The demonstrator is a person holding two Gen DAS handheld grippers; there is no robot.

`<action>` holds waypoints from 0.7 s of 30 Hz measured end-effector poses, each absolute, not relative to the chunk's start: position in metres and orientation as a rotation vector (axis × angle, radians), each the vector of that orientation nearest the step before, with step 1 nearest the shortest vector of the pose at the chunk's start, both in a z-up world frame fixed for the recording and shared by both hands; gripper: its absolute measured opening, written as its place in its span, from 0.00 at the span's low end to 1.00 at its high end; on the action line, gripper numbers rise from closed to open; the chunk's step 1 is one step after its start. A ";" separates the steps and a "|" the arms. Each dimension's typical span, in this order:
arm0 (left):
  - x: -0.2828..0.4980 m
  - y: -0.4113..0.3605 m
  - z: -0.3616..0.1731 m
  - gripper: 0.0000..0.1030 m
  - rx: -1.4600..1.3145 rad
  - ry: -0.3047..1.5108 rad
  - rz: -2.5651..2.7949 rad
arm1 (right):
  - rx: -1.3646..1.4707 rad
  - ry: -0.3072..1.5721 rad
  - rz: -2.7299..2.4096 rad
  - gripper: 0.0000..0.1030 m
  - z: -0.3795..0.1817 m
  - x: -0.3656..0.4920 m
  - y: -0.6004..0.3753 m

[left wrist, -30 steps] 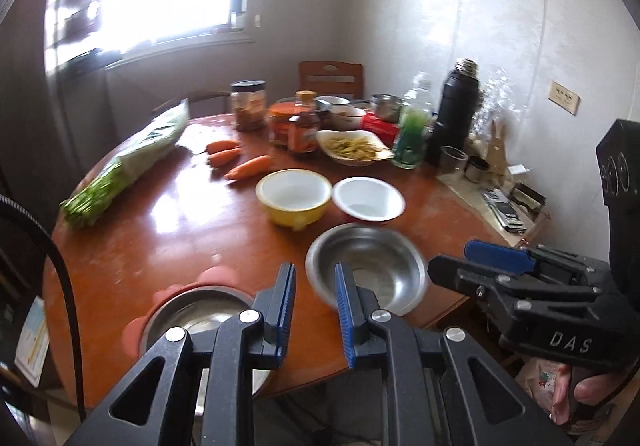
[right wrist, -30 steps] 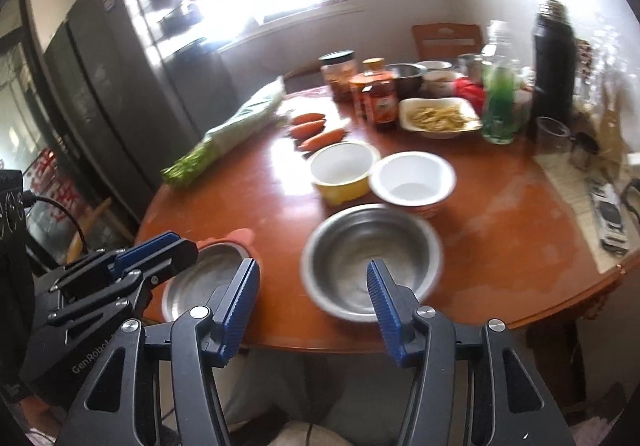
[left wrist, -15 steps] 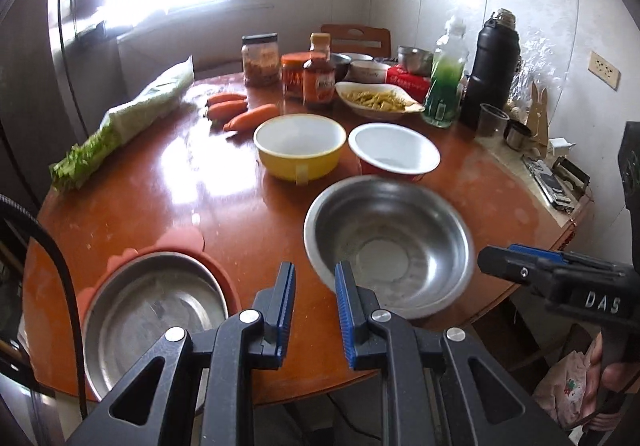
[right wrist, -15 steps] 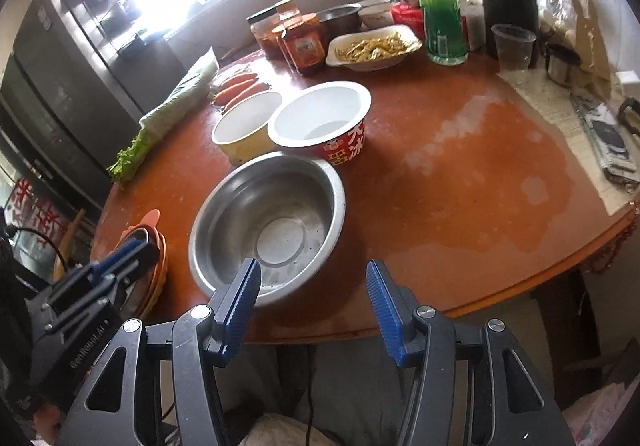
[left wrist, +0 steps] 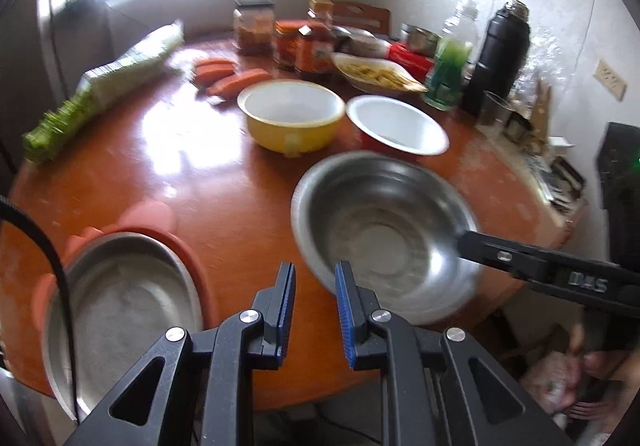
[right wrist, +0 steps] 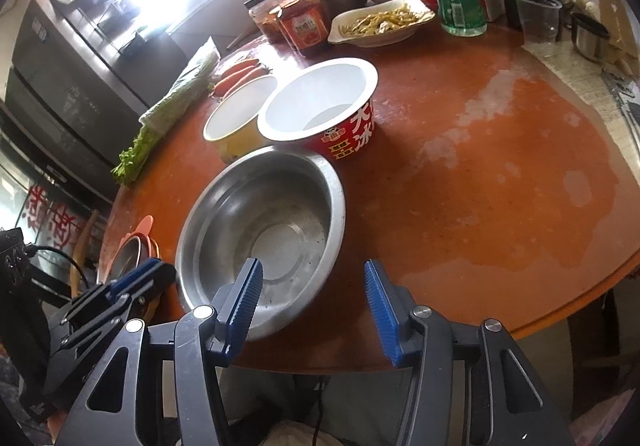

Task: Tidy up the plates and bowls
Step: 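Move the right tool to the steel bowl and grasp its rim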

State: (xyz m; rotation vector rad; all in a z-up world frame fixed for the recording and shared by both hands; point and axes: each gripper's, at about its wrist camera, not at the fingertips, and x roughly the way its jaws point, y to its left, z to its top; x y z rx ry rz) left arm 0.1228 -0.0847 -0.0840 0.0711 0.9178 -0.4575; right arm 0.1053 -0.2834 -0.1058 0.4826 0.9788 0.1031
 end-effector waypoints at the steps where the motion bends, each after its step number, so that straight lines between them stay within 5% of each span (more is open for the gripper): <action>1: 0.123 -0.086 -0.084 0.20 0.080 0.916 -0.461 | 0.486 0.982 0.104 0.53 -0.107 0.107 -0.284; 21: 0.144 -0.082 -0.082 0.22 0.110 0.992 -0.440 | 0.466 1.027 0.150 0.42 -0.118 0.129 -0.273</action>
